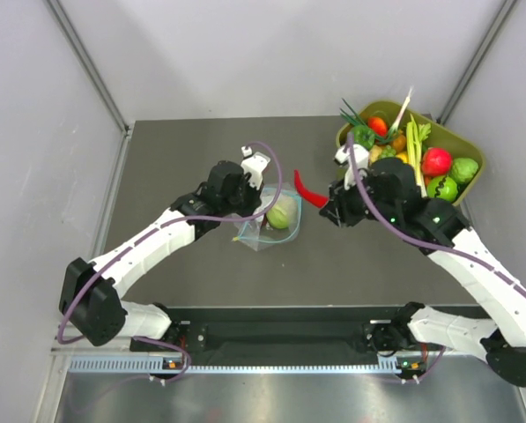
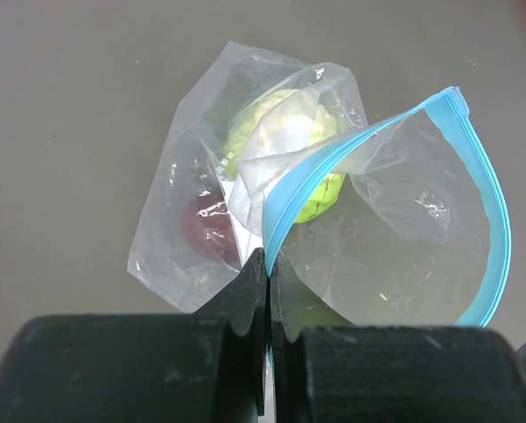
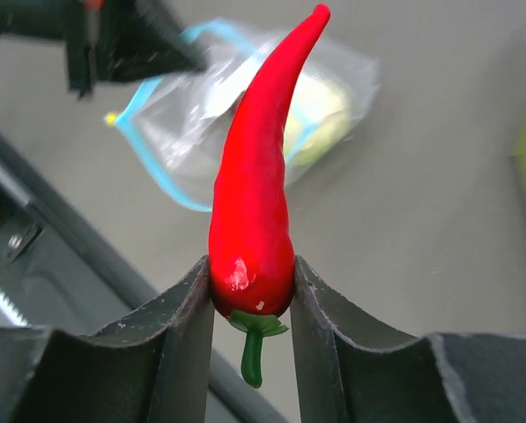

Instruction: Open the zip-top bag and remove the fake food

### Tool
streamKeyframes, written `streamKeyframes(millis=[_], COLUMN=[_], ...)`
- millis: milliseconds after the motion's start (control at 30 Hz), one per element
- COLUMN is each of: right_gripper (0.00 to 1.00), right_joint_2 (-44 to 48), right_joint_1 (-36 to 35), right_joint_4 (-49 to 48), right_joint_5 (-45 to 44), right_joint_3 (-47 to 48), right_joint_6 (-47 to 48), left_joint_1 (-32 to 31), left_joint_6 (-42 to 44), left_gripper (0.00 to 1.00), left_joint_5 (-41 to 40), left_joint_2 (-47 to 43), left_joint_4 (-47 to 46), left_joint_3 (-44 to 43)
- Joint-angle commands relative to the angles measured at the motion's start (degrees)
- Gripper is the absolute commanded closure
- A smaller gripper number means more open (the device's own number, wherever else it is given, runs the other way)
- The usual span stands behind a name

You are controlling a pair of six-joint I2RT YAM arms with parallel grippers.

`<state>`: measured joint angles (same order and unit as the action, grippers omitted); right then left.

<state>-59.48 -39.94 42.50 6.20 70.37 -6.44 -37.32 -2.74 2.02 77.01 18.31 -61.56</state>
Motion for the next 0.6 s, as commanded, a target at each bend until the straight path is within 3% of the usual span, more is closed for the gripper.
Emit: streamKeyframes(millis=[0,367,567], right_gripper=[0.92,0.93,0.93], right_joint_2=[2.9,-1.6,-7.7], right_joint_1=[5.5,29.0,42.3], right_joint_4=[0.0,-14.8,-21.6], right_joint_5=[0.8,4.0,11.2], right_joint_3=[4.3,0.9,0.1], right_joint_6=[2.7,4.1,2.6], left_joint_1=[0.4,0.4,0.4], left_joint_6=[0.7,0.5,0.5], left_gripper=[1.0,1.0,1.0], left_joint_5=[-0.4,0.6,1.0], left_joint_2=[-1.1,-1.9,-2.0], left_joint_4=[-0.2,-0.3,-0.3], left_joint_3=[-0.1,0.1,0.1])
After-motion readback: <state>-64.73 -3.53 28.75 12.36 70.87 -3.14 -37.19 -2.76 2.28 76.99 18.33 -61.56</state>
